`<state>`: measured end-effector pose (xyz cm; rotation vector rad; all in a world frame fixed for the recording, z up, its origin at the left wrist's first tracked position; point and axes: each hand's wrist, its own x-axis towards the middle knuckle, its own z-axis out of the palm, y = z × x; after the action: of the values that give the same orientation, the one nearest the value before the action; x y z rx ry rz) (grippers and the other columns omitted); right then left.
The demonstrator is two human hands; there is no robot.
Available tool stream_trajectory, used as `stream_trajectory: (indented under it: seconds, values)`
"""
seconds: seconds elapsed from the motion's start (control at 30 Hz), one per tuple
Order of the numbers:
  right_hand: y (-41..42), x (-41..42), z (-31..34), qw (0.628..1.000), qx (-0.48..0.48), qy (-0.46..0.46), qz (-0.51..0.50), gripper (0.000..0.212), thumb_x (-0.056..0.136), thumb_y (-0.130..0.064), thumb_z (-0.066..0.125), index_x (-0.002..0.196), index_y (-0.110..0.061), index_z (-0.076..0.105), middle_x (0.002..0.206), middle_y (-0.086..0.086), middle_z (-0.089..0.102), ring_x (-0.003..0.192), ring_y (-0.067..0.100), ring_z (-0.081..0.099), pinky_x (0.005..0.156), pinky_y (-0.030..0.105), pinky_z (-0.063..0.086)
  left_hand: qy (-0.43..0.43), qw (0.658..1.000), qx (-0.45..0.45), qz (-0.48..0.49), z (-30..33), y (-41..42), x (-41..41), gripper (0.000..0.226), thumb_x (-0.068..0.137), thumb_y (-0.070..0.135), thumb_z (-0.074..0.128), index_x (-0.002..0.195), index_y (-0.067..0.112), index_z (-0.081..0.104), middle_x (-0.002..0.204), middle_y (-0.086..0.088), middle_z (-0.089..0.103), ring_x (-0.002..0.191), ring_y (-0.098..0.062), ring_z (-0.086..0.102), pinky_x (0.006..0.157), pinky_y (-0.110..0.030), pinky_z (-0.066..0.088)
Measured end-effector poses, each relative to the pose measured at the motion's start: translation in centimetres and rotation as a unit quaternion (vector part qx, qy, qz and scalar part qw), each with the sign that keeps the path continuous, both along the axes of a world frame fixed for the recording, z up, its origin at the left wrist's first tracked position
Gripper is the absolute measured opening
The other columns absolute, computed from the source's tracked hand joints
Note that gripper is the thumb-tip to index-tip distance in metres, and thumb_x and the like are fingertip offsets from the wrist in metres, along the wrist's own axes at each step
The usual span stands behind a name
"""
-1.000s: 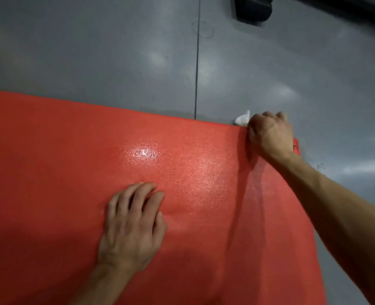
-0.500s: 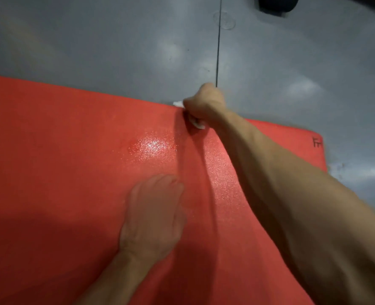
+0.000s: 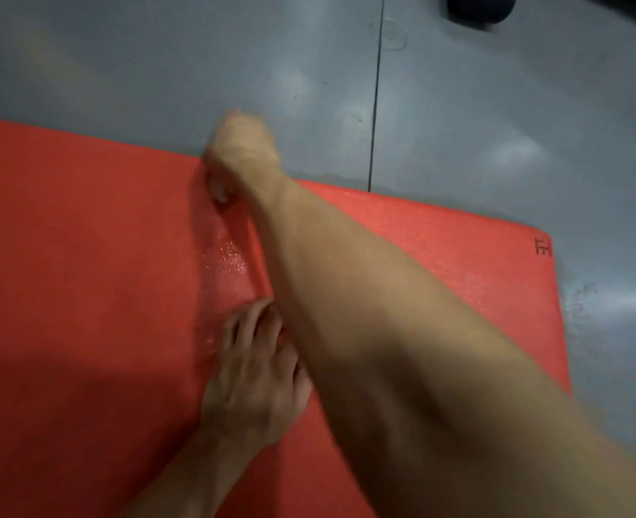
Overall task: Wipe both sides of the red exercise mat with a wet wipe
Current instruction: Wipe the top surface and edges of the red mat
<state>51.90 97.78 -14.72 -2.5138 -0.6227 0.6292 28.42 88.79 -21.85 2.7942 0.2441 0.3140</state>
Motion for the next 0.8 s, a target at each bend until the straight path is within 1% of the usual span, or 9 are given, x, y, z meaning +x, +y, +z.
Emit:
stream_trajectory:
  seconds: [0.07, 0.17, 0.3, 0.37, 0.47, 0.53, 0.6, 0.7, 0.8]
  values:
    - [1.8, -0.6, 0.0, 0.999, -0.014, -0.016, 0.037, 0.031, 0.098, -0.015, 0.055, 0.127, -0.012, 0.065, 0.13, 0.008, 0.066, 0.12, 0.023, 0.063, 0.092, 0.031, 0.052, 0.015, 1.0, -0.002, -0.001, -0.2, 0.3, -0.1, 0.056, 0.079, 0.031, 0.047, 0.115, -0.004, 0.072, 0.127, -0.028, 0.063, 0.127, -0.042, 0.042, 0.113, -0.057, 0.028]
    - [-1.1, 1.4, 0.7, 0.994, -0.087, -0.044, 0.045, 0.038, 0.098, -0.034, 0.062, 0.129, -0.012, 0.061, 0.133, 0.011, 0.064, 0.123, 0.026, 0.06, 0.094, 0.032, 0.049, -0.017, 1.0, -0.024, -0.007, 1.6, 0.0, 0.7, 0.04, 0.08, 0.027, 0.055, 0.116, 0.012, 0.063, 0.129, -0.01, 0.056, 0.122, -0.033, 0.049, 0.105, -0.051, 0.035]
    - [-11.5, 6.1, 1.8, 0.957, -0.284, -0.048, -0.035, 0.066, 0.082, -0.054, 0.077, 0.121, -0.004, 0.062, 0.127, 0.021, 0.064, 0.119, 0.035, 0.061, 0.093, 0.037, 0.05, 0.018, 0.999, -0.035, 0.006, 2.4, -0.2, 0.9, 0.038, 0.086, 0.028, 0.062, 0.122, 0.022, 0.067, 0.135, 0.001, 0.059, 0.127, -0.027, 0.054, 0.105, -0.048, 0.039]
    - [-14.5, 7.0, 2.3, 0.938, -0.337, -0.045, -0.075, 0.071, 0.074, -0.053, 0.084, 0.117, -0.002, 0.062, 0.124, 0.022, 0.065, 0.116, 0.036, 0.063, 0.09, 0.036, 0.051, 0.029, 0.999, -0.039, 0.009, 2.3, 0.0, 0.9, 0.037, 0.086, 0.028, 0.061, 0.122, 0.022, 0.067, 0.134, 0.001, 0.059, 0.127, -0.026, 0.054, 0.105, -0.048, 0.039]
    - [-11.8, 5.3, 1.0, 0.964, -0.242, -0.083, -0.074, 0.041, 0.089, -0.028, 0.072, 0.119, -0.003, 0.061, 0.123, 0.022, 0.065, 0.114, 0.038, 0.062, 0.09, 0.037, 0.052, 0.042, 0.998, -0.044, 0.001, 2.5, -0.1, 0.9, 0.037, 0.087, 0.029, 0.06, 0.123, 0.022, 0.066, 0.135, 0.002, 0.058, 0.128, -0.026, 0.053, 0.107, -0.047, 0.038]
    - [-7.7, 3.3, -0.2, 0.981, -0.16, -0.098, -0.045, 0.03, 0.095, -0.02, 0.061, 0.119, -0.004, 0.061, 0.122, 0.021, 0.065, 0.113, 0.038, 0.062, 0.089, 0.038, 0.052, 0.042, 0.998, -0.046, -0.005, 2.5, 0.1, 0.8, 0.036, 0.088, 0.029, 0.06, 0.123, 0.022, 0.066, 0.135, 0.002, 0.058, 0.128, -0.025, 0.052, 0.107, -0.046, 0.038]
    - [-4.9, 1.6, -0.6, 0.986, -0.127, -0.109, 0.019, 0.03, 0.099, -0.024, 0.054, 0.122, -0.006, 0.06, 0.124, 0.021, 0.064, 0.114, 0.039, 0.061, 0.089, 0.039, 0.05, 0.033, 0.998, -0.049, -0.004, 2.5, 0.3, 0.8, 0.036, 0.088, 0.028, 0.062, 0.123, 0.022, 0.067, 0.135, 0.002, 0.059, 0.126, -0.025, 0.053, 0.106, -0.047, 0.038]
    - [-7.1, 2.4, 0.2, 0.971, -0.15, -0.158, 0.095, 0.032, 0.099, -0.037, 0.054, 0.116, -0.01, 0.059, 0.117, 0.021, 0.065, 0.107, 0.04, 0.063, 0.077, 0.04, 0.047, 0.041, 0.998, -0.045, 0.001, 2.5, 0.2, 0.8, 0.036, 0.087, 0.029, 0.061, 0.123, 0.022, 0.067, 0.135, 0.002, 0.059, 0.128, -0.025, 0.053, 0.107, -0.047, 0.039]
    - [-12.9, 5.8, 1.0, 0.961, -0.147, -0.22, 0.077, 0.035, 0.092, -0.043, 0.052, 0.107, -0.011, 0.059, 0.109, 0.019, 0.064, 0.098, 0.041, 0.062, 0.073, 0.042, 0.047, 0.036, 0.998, -0.043, 0.002, 2.4, 0.1, 0.9, 0.037, 0.085, 0.028, 0.062, 0.122, 0.024, 0.067, 0.135, 0.003, 0.059, 0.128, -0.025, 0.053, 0.108, -0.046, 0.038]
